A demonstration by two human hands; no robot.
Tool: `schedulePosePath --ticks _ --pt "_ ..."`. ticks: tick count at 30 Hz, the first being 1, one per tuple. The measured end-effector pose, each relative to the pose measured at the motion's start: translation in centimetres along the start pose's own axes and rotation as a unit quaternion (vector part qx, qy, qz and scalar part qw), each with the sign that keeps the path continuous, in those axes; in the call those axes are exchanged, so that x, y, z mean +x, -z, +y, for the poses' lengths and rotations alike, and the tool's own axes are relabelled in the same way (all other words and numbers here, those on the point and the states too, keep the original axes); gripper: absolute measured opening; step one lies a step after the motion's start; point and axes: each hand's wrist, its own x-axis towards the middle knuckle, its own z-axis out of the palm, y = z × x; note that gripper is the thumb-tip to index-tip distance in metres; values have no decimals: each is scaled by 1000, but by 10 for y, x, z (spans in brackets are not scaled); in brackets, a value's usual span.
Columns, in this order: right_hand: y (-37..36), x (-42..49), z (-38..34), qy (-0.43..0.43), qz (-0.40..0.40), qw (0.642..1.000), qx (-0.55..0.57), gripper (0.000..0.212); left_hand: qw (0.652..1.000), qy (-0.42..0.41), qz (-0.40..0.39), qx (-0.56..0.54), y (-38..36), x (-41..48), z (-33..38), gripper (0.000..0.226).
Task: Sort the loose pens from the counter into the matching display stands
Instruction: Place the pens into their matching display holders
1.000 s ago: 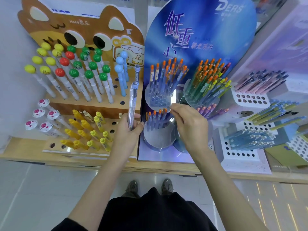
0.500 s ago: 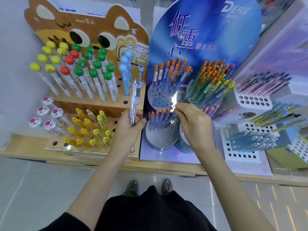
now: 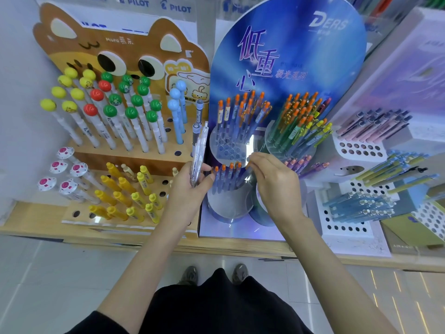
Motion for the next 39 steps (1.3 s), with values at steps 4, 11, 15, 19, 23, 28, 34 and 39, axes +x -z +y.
schedulePosePath --ticks 4,11,15,19,23,28,34,39 --pt "-1 -1 1 2 2 1000 1 27 1000 -2 -3 -1 0 -1 1 15" --pt "0 0 -1 3 -14 1000 -10 12 1000 1 -3 -5 1 -1 0 14" --pt "6 2 -1 26 -55 997 -47 8 1000 4 -5 -7 2 -1 0 13" --pt "10 6 2 28 -106 991 -83 15 1000 2 -3 -12 4 -1 1 12" --pt "14 7 1 39 -129 987 -85 16 1000 3 -3 -16 5 -2 0 12" --pt "16 8 1 40 -136 987 -76 10 1000 3 -4 -17 6 -1 -1 13" --pt "20 9 0 65 -123 988 -67 9 1000 0 -3 -18 6 0 -1 12" --pt "27 3 3 85 -130 986 -66 12 1000 -3 -5 -20 4 0 1 13"
